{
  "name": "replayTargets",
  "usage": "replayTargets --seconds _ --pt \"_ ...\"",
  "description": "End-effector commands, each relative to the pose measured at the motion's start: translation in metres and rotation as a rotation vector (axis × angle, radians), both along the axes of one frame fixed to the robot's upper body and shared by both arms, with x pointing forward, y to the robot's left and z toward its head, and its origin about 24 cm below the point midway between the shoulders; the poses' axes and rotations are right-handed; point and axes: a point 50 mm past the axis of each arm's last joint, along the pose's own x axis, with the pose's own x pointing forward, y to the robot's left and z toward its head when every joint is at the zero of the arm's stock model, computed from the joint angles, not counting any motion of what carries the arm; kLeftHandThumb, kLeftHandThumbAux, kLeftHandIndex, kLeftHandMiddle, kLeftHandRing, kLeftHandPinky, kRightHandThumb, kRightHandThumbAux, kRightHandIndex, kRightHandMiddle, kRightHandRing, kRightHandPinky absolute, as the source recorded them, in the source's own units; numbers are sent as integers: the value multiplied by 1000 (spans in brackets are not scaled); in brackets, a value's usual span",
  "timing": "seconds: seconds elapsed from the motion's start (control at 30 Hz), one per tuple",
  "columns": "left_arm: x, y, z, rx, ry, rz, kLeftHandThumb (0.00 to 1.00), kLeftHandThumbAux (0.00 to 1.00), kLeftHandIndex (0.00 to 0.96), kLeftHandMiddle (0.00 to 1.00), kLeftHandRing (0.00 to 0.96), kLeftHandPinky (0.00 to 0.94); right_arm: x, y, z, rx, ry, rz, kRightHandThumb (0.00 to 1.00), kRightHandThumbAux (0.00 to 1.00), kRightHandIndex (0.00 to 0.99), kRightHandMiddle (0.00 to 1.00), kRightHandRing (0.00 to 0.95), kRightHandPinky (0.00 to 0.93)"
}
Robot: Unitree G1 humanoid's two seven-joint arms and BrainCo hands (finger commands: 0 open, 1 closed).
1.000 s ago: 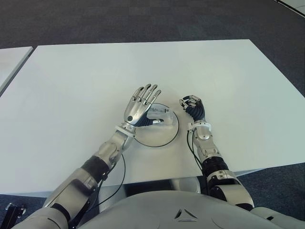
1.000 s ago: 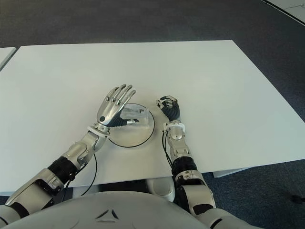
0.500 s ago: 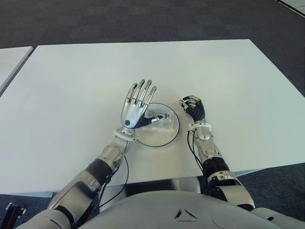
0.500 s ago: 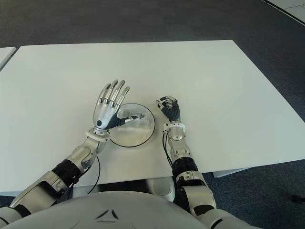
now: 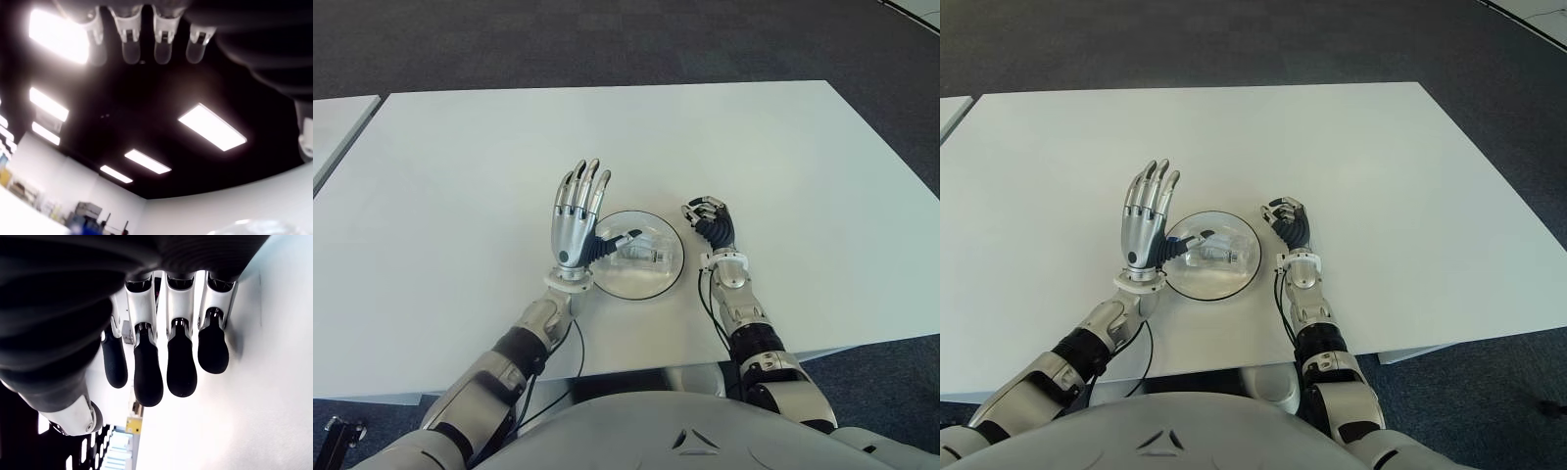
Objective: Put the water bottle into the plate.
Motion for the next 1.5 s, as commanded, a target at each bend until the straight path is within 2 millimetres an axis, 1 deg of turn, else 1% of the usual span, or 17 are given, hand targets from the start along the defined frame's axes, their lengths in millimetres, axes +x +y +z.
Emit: replayTargets --seconds 0.03,0.1,0.2,0.33,0.43,0.53,0.6,0.67,0.77,0.8,0.93,1.03,1.13,1.2,1.33,1.37,1.5 --pt "-2 7 2 -224 107 -6 99 519 0 0 0 0 -34 -6 -43 -6 247 -27 702 732 432 678 667 662" --pt "0 10 5 -257 121 -3 107 535 0 0 0 0 -34 -6 -43 -8 247 -26 702 732 432 676 665 656" --pt "2 20 7 -346 165 21 117 563 0 0 0 0 -35 -6 -44 -5 252 -30 702 731 432 673 661 652" --pt "0 36 3 -404 208 59 116 604 0 0 0 0 -35 -6 -44 -7 244 -24 702 731 432 674 663 656" --pt "-3 44 0 -443 226 79 75 684 0 0 0 0 -35 -5 -44 -4 241 -17 702 731 433 682 673 668" --pt "-6 50 0 -474 234 90 37 741 0 0 0 0 -35 -5 -44 -1 246 -18 702 731 432 684 675 672" --pt "-8 58 0 -501 253 109 15 794 0 0 0 0 -35 -4 -44 -3 249 -20 702 731 432 682 670 664" --pt "-8 65 -1 -525 273 120 7 813 0 0 0 0 -34 -4 -44 -3 250 -22 703 731 432 679 668 659" --pt "-9 73 -2 -573 303 120 2 807 39 51 39 64 -35 -4 -44 1 251 -24 703 731 432 671 658 645" --pt "-9 76 -3 -593 313 116 1 801 65 76 67 102 -35 -4 -45 1 251 -25 703 731 432 669 655 643" --pt "-9 83 -6 -650 339 102 0 769 116 115 105 149 -35 -4 -45 2 249 -27 703 730 432 665 651 642" --pt "-12 90 -10 -679 359 95 0 750 175 163 147 193 -35 -3 -44 -5 239 -19 703 730 433 670 658 650" --pt "-14 97 -14 -696 381 90 0 736 248 242 233 291 -35 -3 -44 -5 231 -13 702 730 433 679 668 664" --pt "-14 102 -17 -702 399 83 0 740 274 278 274 332 -34 -3 -44 -6 236 -14 702 731 433 680 669 666" --pt "-14 105 -19 -711 422 64 0 776 313 336 334 372 -34 -4 -44 -9 245 -19 702 731 432 679 668 661" --pt "-14 106 -19 -714 437 53 0 778 315 339 338 374 -34 -4 -45 -9 247 -22 702 731 432 679 668 661" --pt "-14 106 -21 -728 495 31 0 845 347 372 366 373 -34 -4 -45 -6 253 -32 703 730 432 664 651 638"
